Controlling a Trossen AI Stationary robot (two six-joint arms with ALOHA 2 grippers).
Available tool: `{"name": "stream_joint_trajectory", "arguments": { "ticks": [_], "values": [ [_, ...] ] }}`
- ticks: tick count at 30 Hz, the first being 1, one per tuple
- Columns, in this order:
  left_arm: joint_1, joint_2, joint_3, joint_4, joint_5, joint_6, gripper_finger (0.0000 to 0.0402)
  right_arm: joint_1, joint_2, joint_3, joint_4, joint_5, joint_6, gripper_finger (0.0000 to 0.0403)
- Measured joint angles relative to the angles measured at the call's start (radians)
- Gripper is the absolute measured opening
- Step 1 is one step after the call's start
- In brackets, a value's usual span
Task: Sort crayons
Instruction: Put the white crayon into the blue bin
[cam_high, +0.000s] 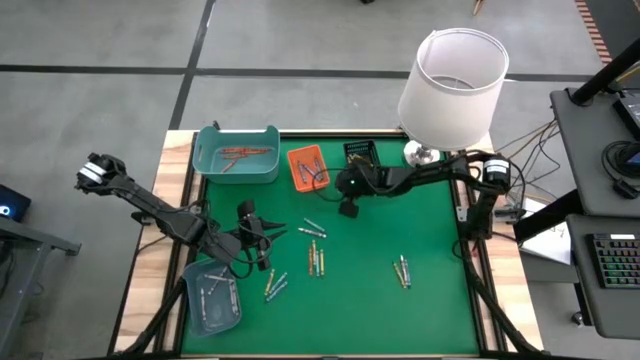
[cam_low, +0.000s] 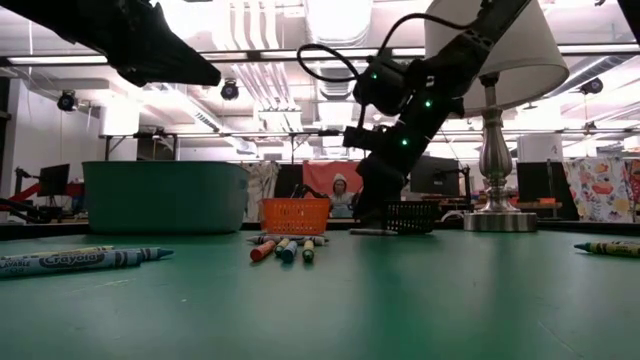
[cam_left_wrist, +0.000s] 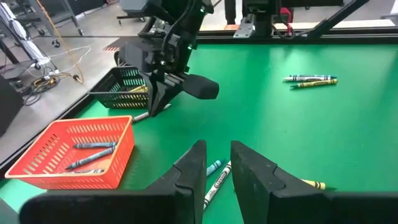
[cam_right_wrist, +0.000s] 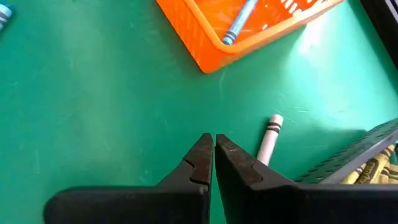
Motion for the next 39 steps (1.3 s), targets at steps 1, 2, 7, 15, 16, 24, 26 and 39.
{"name": "stream_joint_trajectory", "arguments": {
  "ticks": [1, 2, 7, 15, 16, 24, 26, 39],
  "values": [
    [0.000, 0.000, 0.000, -0.001, 0.000, 0.000, 0.0054, 0.000, 0.000, 0.000, 0.000, 0.000, 0.000, 0.0009],
    [0.000, 0.000, 0.000, -0.003, 0.000, 0.001, 0.0054, 0.000, 0.000, 0.000, 0.004, 0.000, -0.003, 0.0009],
    [0.000, 0.000, 0.000, -0.006, -0.001, 0.019, 0.0054, 0.021, -0.005, 0.005, -0.019, 0.000, -0.011, 0.0009],
    [0.008, 0.000, 0.000, -0.006, -0.001, 0.051, 0.0054, 0.043, -0.012, 0.088, -0.276, 0.000, 0.015, 0.0009],
    [0.010, 0.000, 0.000, -0.006, -0.001, 0.064, 0.0054, 0.043, -0.012, 0.107, -0.315, 0.000, 0.015, 0.0009],
    [0.016, 0.000, 0.000, -0.005, -0.027, 0.107, 0.0054, 0.043, -0.012, 0.244, -0.531, 0.000, -0.054, 0.0038],
    [0.016, 0.000, 0.000, -0.006, -0.027, 0.119, 0.0054, 0.043, -0.012, 0.251, -0.528, -0.003, -0.054, 0.0060],
    [0.016, 0.003, 0.000, -0.024, -0.018, 0.118, 0.0055, 0.175, 0.017, 0.232, -0.166, -0.328, 0.041, 0.0129]
  ]
}}
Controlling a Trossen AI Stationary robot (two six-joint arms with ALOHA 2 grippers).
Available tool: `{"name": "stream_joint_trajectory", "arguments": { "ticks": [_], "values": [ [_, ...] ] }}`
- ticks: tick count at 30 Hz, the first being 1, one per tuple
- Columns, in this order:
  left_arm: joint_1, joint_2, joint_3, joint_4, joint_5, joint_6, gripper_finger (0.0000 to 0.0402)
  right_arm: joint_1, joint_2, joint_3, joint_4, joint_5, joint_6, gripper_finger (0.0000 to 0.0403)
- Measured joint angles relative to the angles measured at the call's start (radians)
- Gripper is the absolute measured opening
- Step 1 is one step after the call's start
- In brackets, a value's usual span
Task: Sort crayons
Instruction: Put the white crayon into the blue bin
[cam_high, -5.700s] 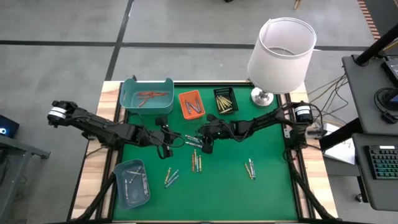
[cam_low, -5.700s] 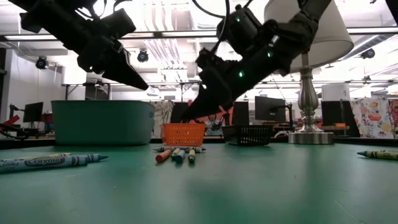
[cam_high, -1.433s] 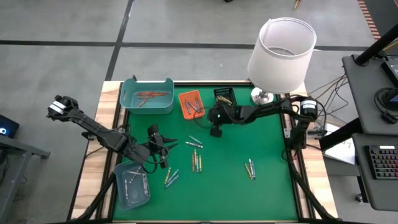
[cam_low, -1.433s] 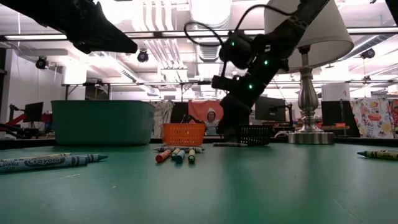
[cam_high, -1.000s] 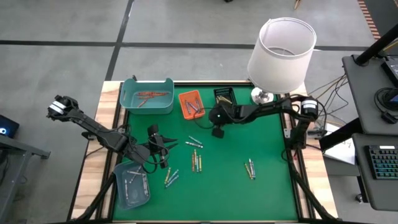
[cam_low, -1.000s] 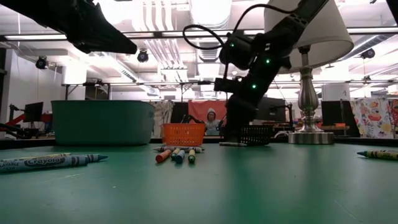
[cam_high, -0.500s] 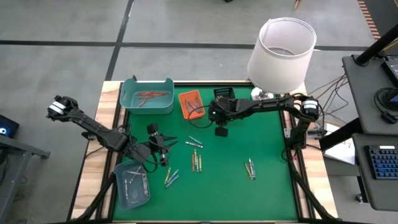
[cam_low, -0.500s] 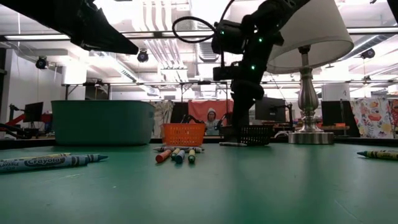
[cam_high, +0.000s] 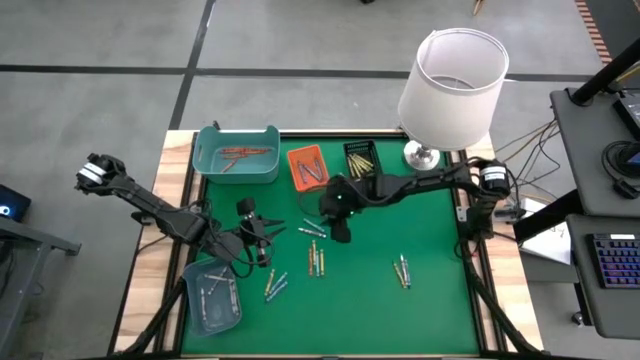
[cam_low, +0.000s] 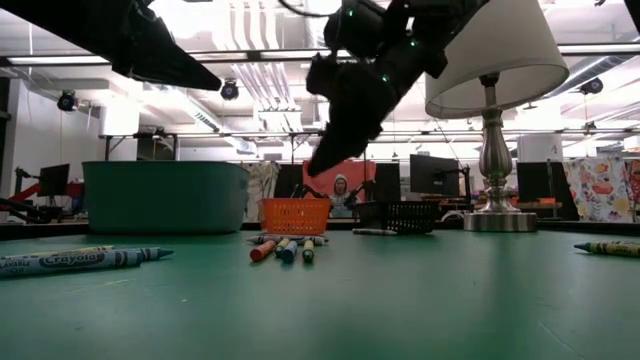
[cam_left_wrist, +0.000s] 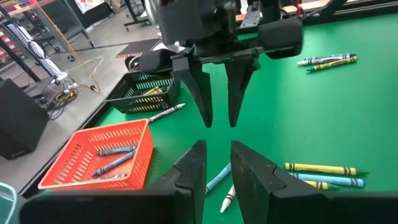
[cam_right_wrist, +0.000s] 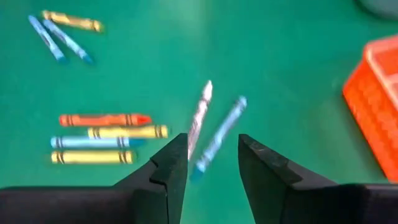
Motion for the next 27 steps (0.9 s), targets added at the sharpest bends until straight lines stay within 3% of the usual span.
{"name": "stream_joint_trajectory", "arguments": {
  "ticks": [4, 9, 16, 21, 27],
  "values": [
    [0.000, 0.027, 0.000, 0.023, 0.028, -0.002, 0.0055, 0.027, -0.003, 0.003, 0.004, 0.021, 0.000, 0.0122],
    [0.028, 0.117, 0.000, 0.111, 0.040, 0.012, 0.0055, 0.029, -0.017, 0.057, -0.131, 0.023, -0.014, 0.0117],
    [0.140, 0.249, 0.000, 0.229, 0.305, 0.109, 0.0055, 0.027, -0.031, 0.075, -0.274, 0.023, -0.109, 0.0118],
    [0.281, 0.292, 0.000, 0.278, 0.561, 0.172, 0.0055, 0.020, -0.044, 0.075, -0.303, 0.023, -0.142, 0.0112],
    [0.378, 0.370, 0.000, 0.287, 0.677, 0.208, 0.0055, 0.011, -0.085, 0.064, -0.325, 0.023, -0.147, 0.0109]
  ]
}}
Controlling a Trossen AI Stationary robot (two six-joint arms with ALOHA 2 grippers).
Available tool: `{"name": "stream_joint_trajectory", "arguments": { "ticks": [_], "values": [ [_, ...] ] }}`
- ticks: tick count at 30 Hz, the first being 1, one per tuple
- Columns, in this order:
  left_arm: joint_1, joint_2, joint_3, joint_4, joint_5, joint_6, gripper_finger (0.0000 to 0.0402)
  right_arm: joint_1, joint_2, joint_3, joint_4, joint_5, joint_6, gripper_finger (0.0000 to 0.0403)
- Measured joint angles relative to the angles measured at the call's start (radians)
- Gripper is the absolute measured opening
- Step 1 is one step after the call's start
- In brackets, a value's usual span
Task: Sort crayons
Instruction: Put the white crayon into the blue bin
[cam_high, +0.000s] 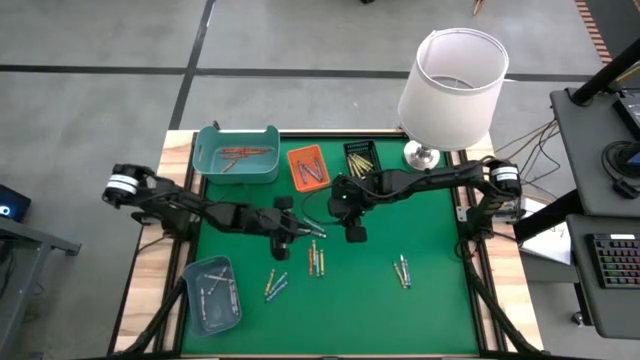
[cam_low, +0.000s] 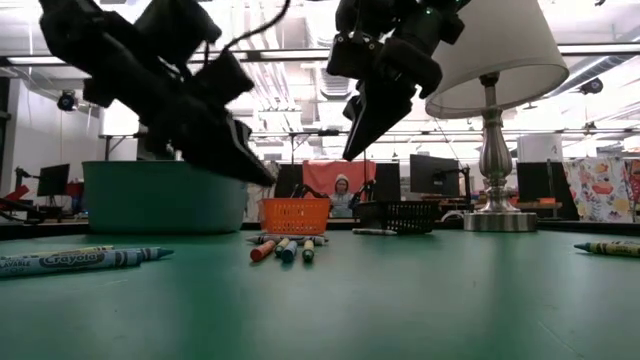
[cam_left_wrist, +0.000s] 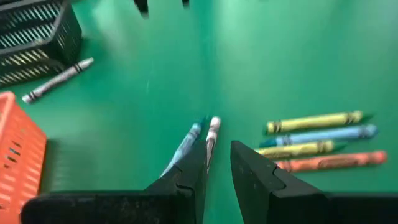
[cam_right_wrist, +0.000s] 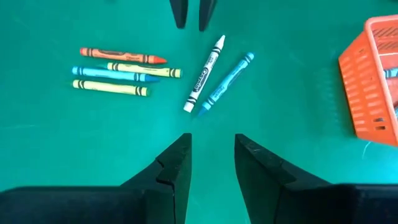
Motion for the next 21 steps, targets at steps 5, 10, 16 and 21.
{"name": "stream_joint_trajectory", "arguments": {
  "ticks": [5, 10, 16, 21],
  "values": [
    [0.008, 0.077, 0.000, 0.031, -0.001, 0.015, 0.0055, -0.007, -0.019, -0.010, 0.001, 0.000, 0.000, 0.0111],
    [0.010, 0.108, 0.000, 0.053, 0.000, 0.010, 0.0068, -0.007, -0.019, -0.028, -0.001, 0.000, 0.008, 0.0107],
    [0.018, 0.139, 0.000, 0.086, 0.000, 0.017, 0.0104, -0.007, -0.018, -0.054, 0.004, 0.000, 0.009, 0.0109],
    [0.038, 0.178, 0.000, 0.102, 0.000, 0.023, 0.0122, -0.010, -0.018, -0.057, 0.016, 0.001, 0.014, 0.0105]
  ]
}}
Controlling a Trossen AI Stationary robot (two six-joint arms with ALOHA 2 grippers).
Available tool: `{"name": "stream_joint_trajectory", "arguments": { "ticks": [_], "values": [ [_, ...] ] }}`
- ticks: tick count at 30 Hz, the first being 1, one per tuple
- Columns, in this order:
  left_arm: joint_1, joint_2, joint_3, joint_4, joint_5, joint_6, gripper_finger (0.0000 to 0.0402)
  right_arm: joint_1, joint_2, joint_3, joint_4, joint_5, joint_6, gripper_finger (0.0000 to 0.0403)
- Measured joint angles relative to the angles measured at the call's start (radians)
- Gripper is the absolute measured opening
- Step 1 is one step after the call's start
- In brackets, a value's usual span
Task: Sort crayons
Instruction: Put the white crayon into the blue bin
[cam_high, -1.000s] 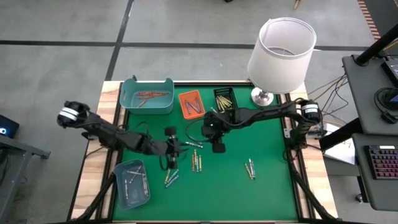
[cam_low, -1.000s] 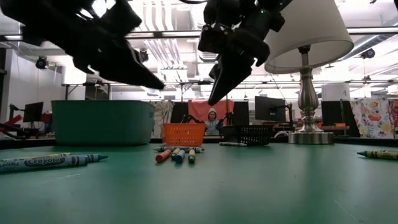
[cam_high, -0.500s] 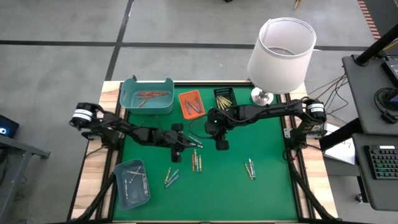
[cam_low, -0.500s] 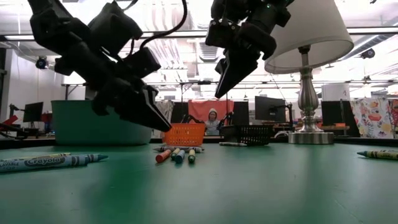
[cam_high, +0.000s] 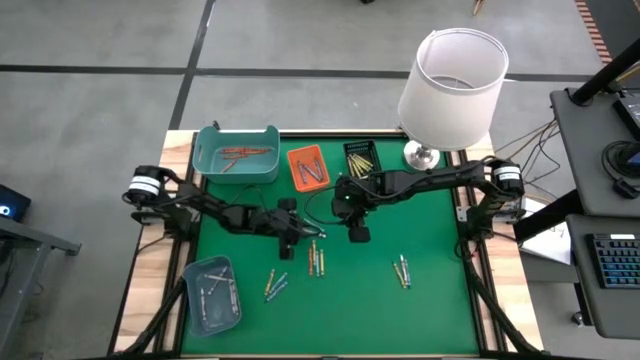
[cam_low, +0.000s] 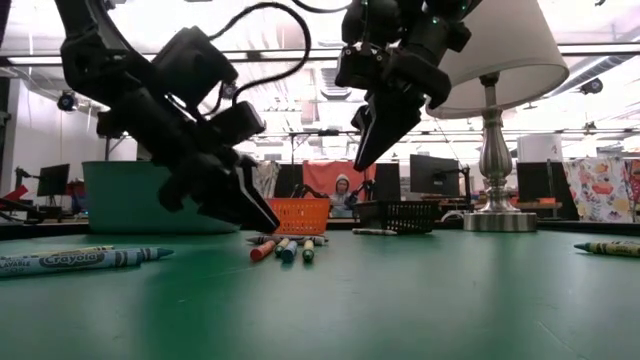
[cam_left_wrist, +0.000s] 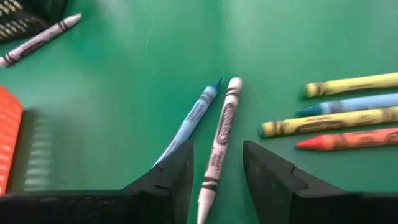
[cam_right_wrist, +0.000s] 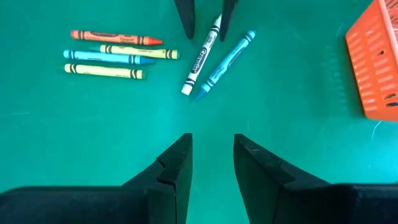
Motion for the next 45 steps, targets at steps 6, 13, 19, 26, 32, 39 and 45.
{"name": "stream_joint_trajectory", "arguments": {
  "ticks": [6, 13, 19, 26, 32, 39, 45],
  "values": [
    [0.002, 0.031, 0.000, 0.012, 0.000, -0.012, 0.0123, 0.000, 0.000, 0.000, 0.015, 0.009, 0.016, 0.0106],
    [0.003, 0.058, 0.000, 0.030, 0.009, -0.017, 0.0122, -0.002, 0.001, -0.003, 0.046, 0.009, 0.013, 0.0103],
    [0.003, 0.069, 0.002, 0.035, 0.026, -0.018, 0.0094, -0.002, 0.001, -0.011, 0.061, 0.008, 0.014, 0.0103],
    [0.003, 0.068, 0.002, 0.028, 0.034, -0.016, 0.0047, -0.002, 0.002, -0.022, 0.079, 0.008, 0.020, 0.0098],
    [0.003, 0.061, 0.002, 0.021, 0.040, -0.016, 0.0017, -0.002, 0.002, -0.025, 0.082, 0.008, 0.021, 0.0099],
    [-0.001, 0.017, -0.001, -0.034, 0.058, -0.038, 0.0002, -0.002, 0.002, -0.025, 0.082, 0.008, 0.021, 0.0096],
    [-0.036, -0.123, 0.006, -0.184, 0.058, -0.093, 0.0001, 0.001, 0.002, -0.025, 0.082, -0.002, 0.021, 0.0096]
  ]
}}
